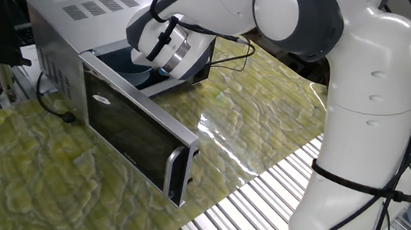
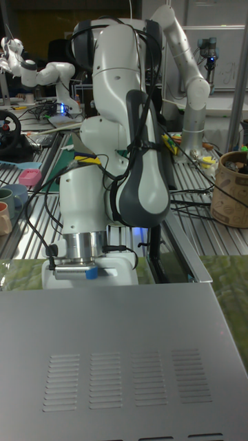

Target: Put the bowl into the microwave

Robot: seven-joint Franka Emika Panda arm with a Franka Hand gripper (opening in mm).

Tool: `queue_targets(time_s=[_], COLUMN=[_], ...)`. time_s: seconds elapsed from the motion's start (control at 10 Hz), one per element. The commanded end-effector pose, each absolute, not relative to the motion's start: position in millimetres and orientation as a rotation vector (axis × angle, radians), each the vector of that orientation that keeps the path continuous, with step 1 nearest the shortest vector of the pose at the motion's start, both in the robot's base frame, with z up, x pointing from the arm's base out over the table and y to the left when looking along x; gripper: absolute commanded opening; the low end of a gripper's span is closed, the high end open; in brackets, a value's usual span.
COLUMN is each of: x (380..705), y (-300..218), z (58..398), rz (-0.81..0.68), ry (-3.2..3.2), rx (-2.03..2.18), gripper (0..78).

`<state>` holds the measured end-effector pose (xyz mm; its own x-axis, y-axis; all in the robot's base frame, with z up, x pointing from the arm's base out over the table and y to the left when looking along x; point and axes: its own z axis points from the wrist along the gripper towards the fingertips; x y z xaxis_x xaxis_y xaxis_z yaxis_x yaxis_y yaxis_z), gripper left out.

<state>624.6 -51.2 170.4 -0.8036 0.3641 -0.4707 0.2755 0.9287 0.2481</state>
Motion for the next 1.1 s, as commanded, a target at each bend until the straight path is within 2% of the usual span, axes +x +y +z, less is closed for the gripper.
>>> queue_targets(time_s=[0.1, 0.2, 0.7, 1.1], x=[617, 607, 625, 627], y=[-51, -49, -53, -52], z=[177, 179, 175, 175], rz=[0.233, 0.237, 0.225, 0.224], ry=[2.578, 2.594, 2.585, 2.600], rx=[0.472, 0.491, 0.459, 0.446], gripper=[1.1, 1.1, 1.1, 1.1])
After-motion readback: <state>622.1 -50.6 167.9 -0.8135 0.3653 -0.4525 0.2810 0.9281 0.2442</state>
